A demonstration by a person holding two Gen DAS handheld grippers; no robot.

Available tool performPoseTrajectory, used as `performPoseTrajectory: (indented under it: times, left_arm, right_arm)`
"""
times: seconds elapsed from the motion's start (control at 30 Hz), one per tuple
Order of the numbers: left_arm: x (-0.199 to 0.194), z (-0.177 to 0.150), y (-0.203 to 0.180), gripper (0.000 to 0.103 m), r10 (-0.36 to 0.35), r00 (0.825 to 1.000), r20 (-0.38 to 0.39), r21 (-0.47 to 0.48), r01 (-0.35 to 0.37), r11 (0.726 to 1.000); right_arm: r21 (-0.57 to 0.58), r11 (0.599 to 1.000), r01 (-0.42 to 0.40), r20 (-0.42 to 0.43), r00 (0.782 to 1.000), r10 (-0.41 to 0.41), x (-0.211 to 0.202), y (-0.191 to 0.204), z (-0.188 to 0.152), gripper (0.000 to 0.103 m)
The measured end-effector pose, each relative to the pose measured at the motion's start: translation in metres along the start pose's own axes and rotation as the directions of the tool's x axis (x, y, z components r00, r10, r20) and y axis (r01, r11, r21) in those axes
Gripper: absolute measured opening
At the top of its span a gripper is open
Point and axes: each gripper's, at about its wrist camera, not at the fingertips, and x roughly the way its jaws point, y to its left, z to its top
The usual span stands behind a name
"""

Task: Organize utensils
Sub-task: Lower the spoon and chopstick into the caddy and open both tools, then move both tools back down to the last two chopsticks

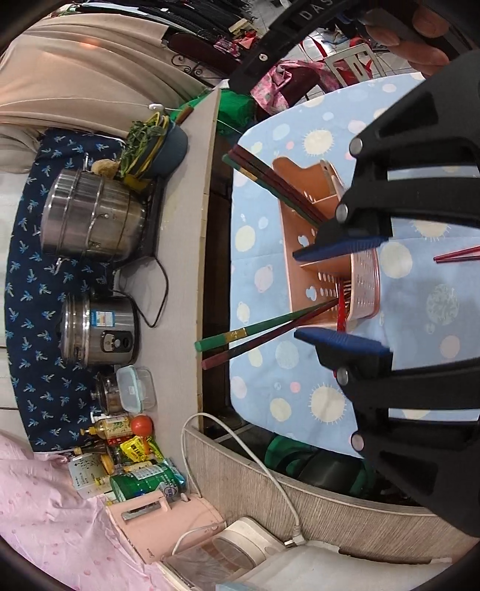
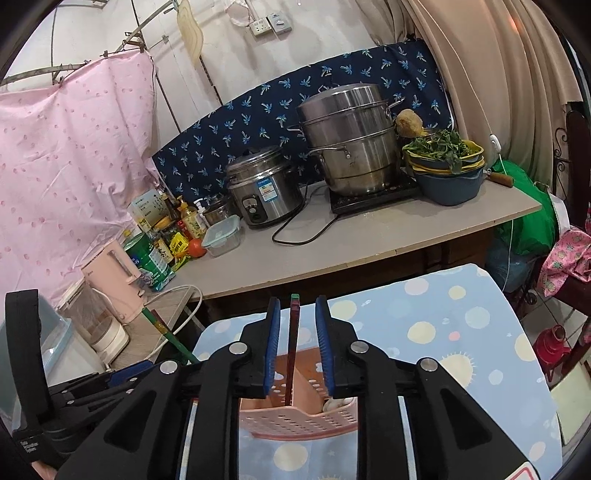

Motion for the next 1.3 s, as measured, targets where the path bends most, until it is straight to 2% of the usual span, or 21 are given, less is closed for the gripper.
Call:
performPoseTrajectory:
  times: [0.3,0.43,0.6,0.83,1.03,1.17,1.3]
  left_arm:
    - [-0.03,-0.012,-0.008,0.036,0.017,0.999,0.05,0.019,-0.018,1.0]
    - [-0.04,-0.026,-0.008,0.043,0.027,0.998,0.061,0.019,-0.029,0.999]
    - [-0.049,-0.05,-0.01,0.046,0.041,0.998,0.054,0.026,-0.042,0.999]
    - [-0.052,-0.102,-0.005,0.048,0.059,0.998,0.015,0.022,-0.059,0.998]
    - [-0.051,-0.148,0.0,0.048,0.06,0.997,-0.038,0.002,-0.06,0.998]
    - [-0.048,-0.182,0.005,0.048,0.07,0.995,-0.073,-0.016,-0.071,0.997]
    - [-0.045,-0.215,0.01,0.05,0.076,0.991,-0.11,-0.037,-0.08,0.996]
  right_arm:
    - [-0.028,0.999,-0.025,-0.028,0.999,0.024,-0.03,0.008,-0.018,0.022]
    - [-0.047,0.999,-0.026,-0.049,0.999,0.024,-0.047,0.011,-0.036,0.025]
    - [-0.08,0.997,-0.016,-0.071,0.997,0.01,-0.068,0.013,-0.061,0.025]
    - [-0.129,0.992,-0.004,-0.15,0.989,-0.015,-0.091,0.011,-0.116,0.025]
    - [-0.194,0.981,0.014,-0.236,0.97,-0.06,-0.104,0.013,-0.175,0.025]
    - [-0.257,0.966,0.019,-0.282,0.955,-0.094,-0.111,0.016,-0.213,0.025]
    - [-0.266,0.964,-0.001,-0.353,0.93,-0.096,-0.112,0.015,-0.249,0.025]
